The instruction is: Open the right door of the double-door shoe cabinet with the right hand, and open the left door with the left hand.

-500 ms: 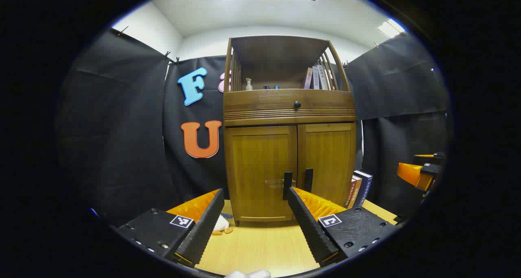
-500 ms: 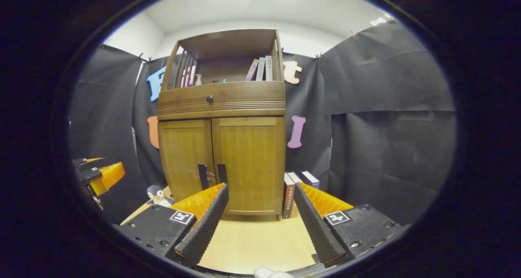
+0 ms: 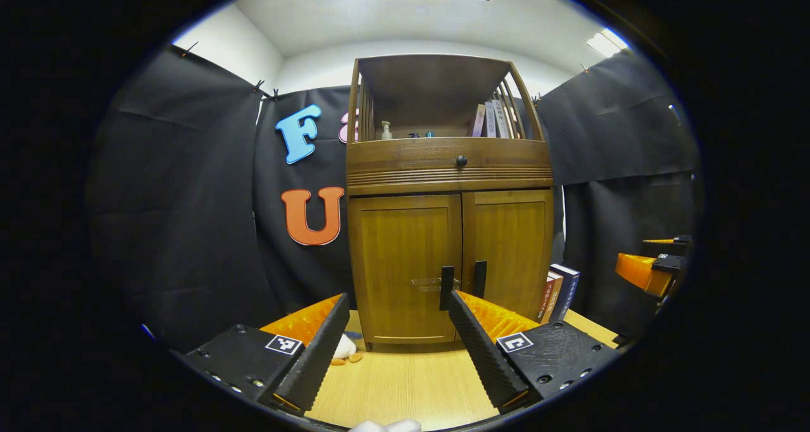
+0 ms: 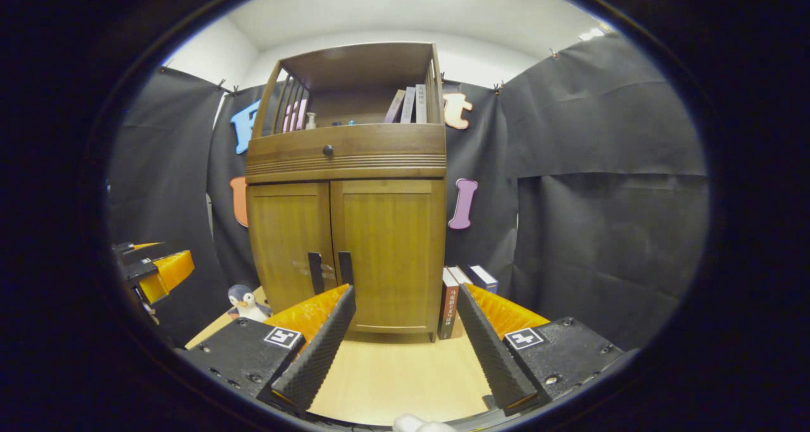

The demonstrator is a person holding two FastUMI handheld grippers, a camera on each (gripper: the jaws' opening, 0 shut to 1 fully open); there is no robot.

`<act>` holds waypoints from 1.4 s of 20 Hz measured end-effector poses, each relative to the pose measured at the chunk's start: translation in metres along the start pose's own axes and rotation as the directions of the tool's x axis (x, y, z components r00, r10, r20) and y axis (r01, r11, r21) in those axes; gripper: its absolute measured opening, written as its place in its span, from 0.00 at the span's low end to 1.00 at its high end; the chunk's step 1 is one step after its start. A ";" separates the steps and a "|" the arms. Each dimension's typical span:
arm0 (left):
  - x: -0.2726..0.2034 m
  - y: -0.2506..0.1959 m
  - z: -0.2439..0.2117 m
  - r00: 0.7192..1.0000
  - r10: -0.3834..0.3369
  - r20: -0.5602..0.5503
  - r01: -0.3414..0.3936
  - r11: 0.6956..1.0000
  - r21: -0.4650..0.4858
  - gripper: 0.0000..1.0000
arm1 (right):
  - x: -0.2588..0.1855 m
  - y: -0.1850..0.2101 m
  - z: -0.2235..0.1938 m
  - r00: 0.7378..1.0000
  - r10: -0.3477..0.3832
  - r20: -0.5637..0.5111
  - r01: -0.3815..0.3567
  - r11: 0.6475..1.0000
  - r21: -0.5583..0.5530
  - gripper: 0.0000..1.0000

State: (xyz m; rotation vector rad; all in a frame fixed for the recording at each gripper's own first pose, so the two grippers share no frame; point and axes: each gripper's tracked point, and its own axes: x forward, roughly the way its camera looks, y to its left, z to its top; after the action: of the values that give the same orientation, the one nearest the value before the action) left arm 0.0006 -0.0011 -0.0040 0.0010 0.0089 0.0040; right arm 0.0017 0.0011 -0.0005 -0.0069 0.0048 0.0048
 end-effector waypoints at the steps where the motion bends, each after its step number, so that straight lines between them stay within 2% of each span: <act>1: 0.001 -0.001 -0.001 1.000 0.000 -0.002 0.000 1.000 -0.002 0.96 | 0.001 0.001 0.000 1.000 0.002 -0.001 -0.002 1.000 -0.003 1.00; 10: 0.000 0.005 -0.004 1.000 0.021 -0.008 -0.021 1.000 0.007 0.96 | 0.023 0.008 -0.006 1.000 0.010 -0.020 -0.010 1.000 -0.026 1.00; 18: -0.002 0.013 -0.012 0.997 0.067 -0.036 -0.066 0.998 0.010 0.96 | 0.071 0.027 -0.019 0.999 0.046 -0.020 -0.047 0.998 -0.048 1.00; 25: -0.007 0.030 -0.015 0.989 0.133 -0.063 -0.133 0.991 0.002 0.96 | 0.147 0.072 -0.022 0.992 0.120 -0.048 -0.123 0.991 -0.052 1.00; 28: -0.015 0.039 -0.019 0.984 0.160 -0.075 -0.160 0.987 0.006 0.96 | 0.177 0.084 -0.026 0.992 0.119 -0.050 -0.122 0.991 -0.054 1.00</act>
State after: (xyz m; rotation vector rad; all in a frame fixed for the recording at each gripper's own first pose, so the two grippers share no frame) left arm -0.0152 0.0376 -0.0233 0.0015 0.0846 0.1653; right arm 0.1784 0.0855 -0.0275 -0.0634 0.0518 0.1255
